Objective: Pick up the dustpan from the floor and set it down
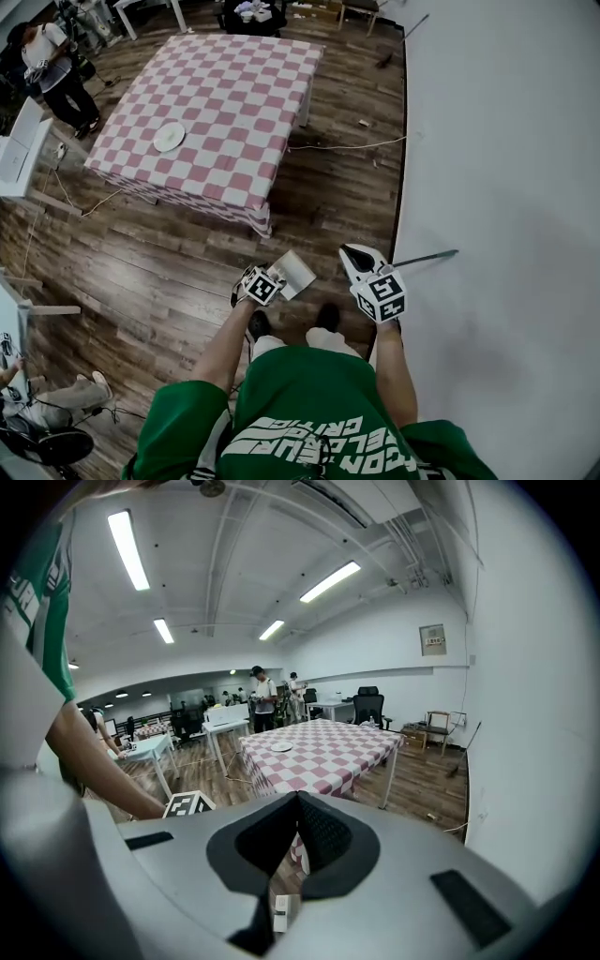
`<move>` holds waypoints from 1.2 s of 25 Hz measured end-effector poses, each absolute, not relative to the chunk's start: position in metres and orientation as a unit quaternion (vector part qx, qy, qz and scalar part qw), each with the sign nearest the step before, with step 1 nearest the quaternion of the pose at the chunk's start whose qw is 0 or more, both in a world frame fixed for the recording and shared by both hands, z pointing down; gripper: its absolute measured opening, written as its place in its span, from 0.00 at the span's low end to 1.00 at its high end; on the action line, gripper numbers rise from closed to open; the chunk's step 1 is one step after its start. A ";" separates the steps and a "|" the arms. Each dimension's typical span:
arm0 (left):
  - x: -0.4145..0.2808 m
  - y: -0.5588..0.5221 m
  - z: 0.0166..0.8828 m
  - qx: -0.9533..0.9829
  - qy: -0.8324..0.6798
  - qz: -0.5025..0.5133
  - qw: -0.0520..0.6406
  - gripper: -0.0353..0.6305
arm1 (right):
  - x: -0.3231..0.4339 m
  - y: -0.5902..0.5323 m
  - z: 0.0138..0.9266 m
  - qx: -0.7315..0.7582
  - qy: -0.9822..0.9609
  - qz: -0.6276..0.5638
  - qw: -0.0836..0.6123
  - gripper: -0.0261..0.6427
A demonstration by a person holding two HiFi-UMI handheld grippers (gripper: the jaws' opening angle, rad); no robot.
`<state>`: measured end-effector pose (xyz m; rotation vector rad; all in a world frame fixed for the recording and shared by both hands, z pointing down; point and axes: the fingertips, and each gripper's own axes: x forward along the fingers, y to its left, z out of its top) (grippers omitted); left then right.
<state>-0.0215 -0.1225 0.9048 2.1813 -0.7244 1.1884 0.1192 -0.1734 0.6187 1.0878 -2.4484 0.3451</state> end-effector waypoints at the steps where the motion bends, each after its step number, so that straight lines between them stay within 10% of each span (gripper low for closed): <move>1: -0.020 -0.119 0.911 0.806 -0.264 0.453 0.275 0.53 | 0.119 -0.171 0.622 0.391 -0.884 0.126 0.223 0.05; 30: -0.005 -0.093 0.973 0.707 -0.210 0.601 0.307 0.40 | 0.144 -0.132 0.663 0.389 -0.865 0.168 0.267 0.05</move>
